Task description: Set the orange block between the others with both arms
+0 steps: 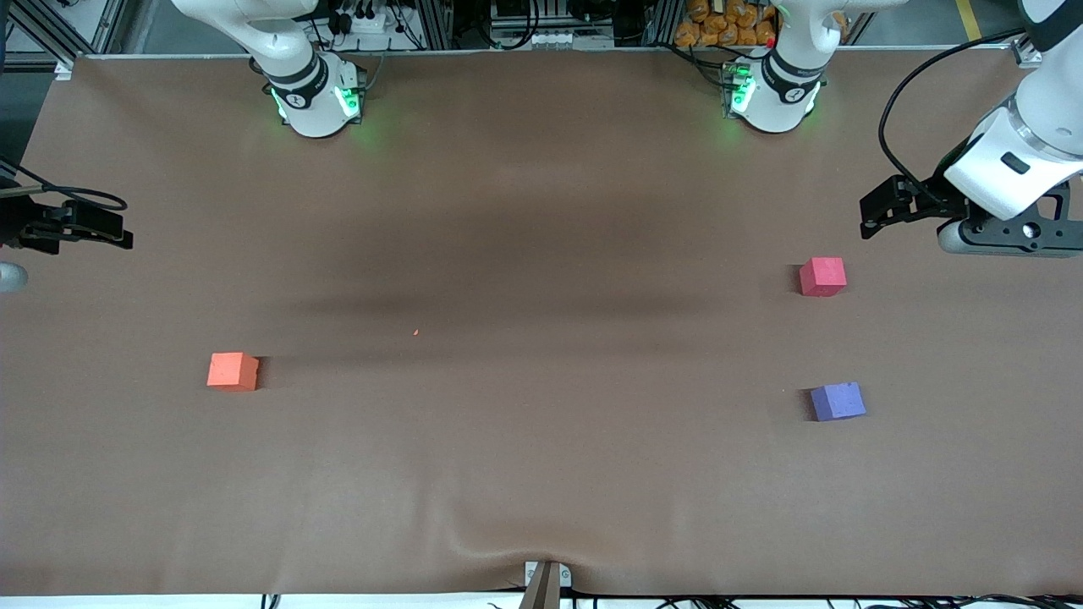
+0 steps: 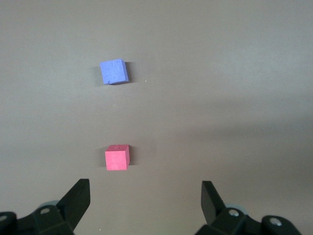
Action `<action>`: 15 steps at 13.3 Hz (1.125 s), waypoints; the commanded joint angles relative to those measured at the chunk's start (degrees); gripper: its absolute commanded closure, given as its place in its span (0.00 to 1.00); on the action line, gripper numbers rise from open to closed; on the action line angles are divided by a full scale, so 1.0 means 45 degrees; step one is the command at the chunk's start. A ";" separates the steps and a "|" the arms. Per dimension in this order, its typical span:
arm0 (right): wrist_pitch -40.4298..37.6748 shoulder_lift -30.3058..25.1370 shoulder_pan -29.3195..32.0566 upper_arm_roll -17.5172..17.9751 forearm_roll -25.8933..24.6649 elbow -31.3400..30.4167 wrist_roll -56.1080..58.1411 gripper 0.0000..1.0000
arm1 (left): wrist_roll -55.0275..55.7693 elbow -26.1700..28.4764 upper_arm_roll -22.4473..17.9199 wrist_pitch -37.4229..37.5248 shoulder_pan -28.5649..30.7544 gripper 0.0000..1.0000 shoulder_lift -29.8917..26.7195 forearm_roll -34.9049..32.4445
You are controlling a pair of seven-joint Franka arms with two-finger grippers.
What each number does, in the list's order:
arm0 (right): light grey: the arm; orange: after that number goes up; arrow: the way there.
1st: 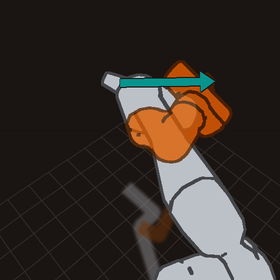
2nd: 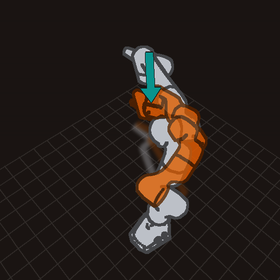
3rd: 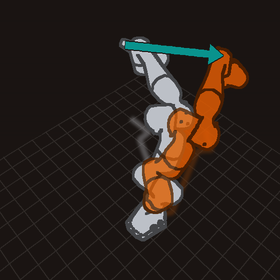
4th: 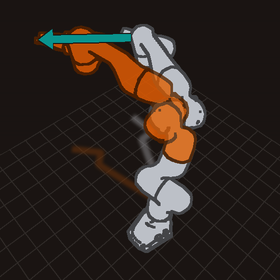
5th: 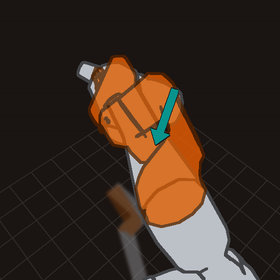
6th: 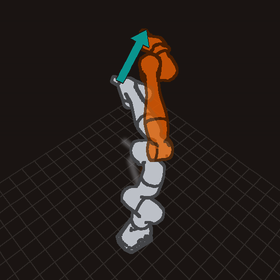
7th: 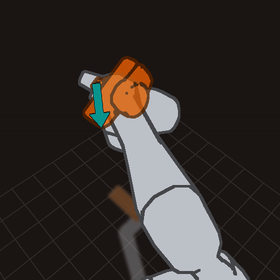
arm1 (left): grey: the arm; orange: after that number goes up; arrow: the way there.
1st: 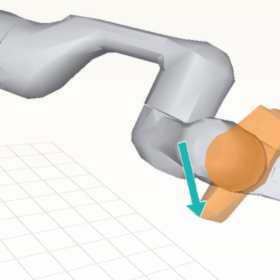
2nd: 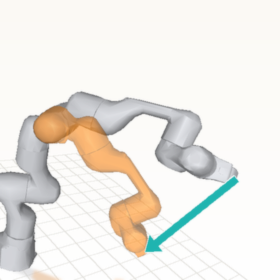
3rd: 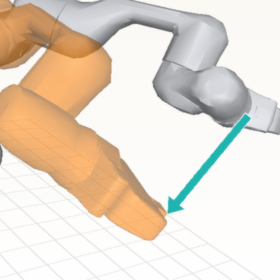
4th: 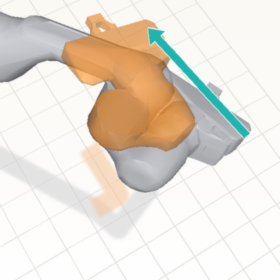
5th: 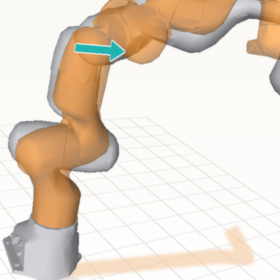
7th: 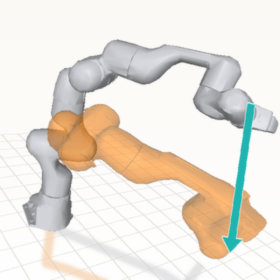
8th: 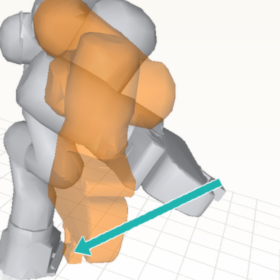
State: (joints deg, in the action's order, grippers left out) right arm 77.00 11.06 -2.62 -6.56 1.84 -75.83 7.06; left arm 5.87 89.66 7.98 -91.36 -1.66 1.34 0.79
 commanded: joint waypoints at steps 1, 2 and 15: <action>-0.0119 -0.0251 -0.0023 0.0072 -0.0135 -0.0081 -0.0221 0.00 | -0.0113 -0.0257 0.0023 0.0263 0.0075 0.00 0.0014 0.0078; -0.0119 -0.0251 -0.0023 0.0091 -0.0135 -0.0081 -0.0221 0.00 | -0.0075 -0.0257 0.0023 0.0263 0.0075 0.00 0.0014 0.0079; -0.0275 -0.0232 -0.0062 0.0091 -0.0135 -0.0101 -0.0202 0.00 | 0.0101 -0.0257 0.0004 0.0244 0.0075 0.00 0.0131 0.0001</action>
State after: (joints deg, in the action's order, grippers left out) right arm 76.29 11.06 -2.69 -6.44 1.84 -75.84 7.06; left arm 5.92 89.66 7.91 -91.32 -1.55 1.37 0.79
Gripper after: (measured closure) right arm 0.000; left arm 0.000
